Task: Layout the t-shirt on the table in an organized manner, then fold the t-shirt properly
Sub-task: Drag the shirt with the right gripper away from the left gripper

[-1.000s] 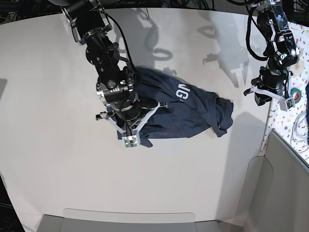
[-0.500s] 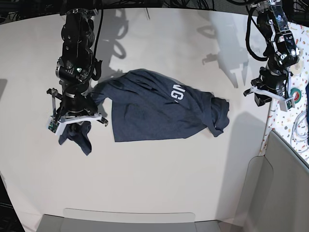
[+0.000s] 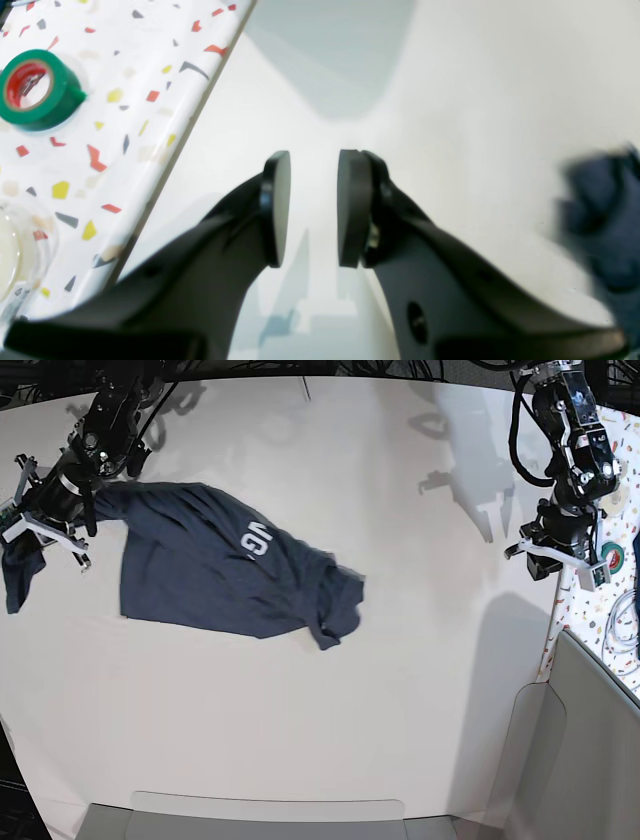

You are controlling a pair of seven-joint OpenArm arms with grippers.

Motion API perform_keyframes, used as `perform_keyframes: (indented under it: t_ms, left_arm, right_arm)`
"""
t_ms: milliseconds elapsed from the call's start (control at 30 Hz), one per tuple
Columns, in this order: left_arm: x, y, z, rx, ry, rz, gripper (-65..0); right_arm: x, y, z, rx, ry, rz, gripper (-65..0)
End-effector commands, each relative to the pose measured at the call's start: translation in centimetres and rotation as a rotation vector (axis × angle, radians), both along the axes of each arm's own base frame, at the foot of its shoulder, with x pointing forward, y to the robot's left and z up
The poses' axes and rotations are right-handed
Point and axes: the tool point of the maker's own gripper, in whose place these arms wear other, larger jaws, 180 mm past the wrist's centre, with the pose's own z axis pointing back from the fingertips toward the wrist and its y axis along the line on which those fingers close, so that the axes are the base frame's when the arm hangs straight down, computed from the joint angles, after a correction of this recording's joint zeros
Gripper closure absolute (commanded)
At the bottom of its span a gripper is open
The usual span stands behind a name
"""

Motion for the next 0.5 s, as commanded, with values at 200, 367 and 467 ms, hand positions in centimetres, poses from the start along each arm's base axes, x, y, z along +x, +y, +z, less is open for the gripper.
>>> perform_keyframes:
  t_ms: [200, 367, 467]
  left_arm:
    - [0.6, 0.2, 1.2, 0.018, -0.042, -0.007, -16.5]
    - [0.9, -0.9, 0.8, 0.011, -0.035, -0.037, -16.5]
    - [0.8, -1.4, 0.6, 0.007, -0.027, -0.05, -16.4]
  right_arm:
    - [0.1, -0.8, -2.2, 0.34, -0.161, 0.018, -22.2]
    - [0.3, -1.2, -2.4, 0.464, -0.172, 0.066, -33.8]
    - [0.8, -0.8, -1.9, 0.47, -0.172, 0.115, -33.8]
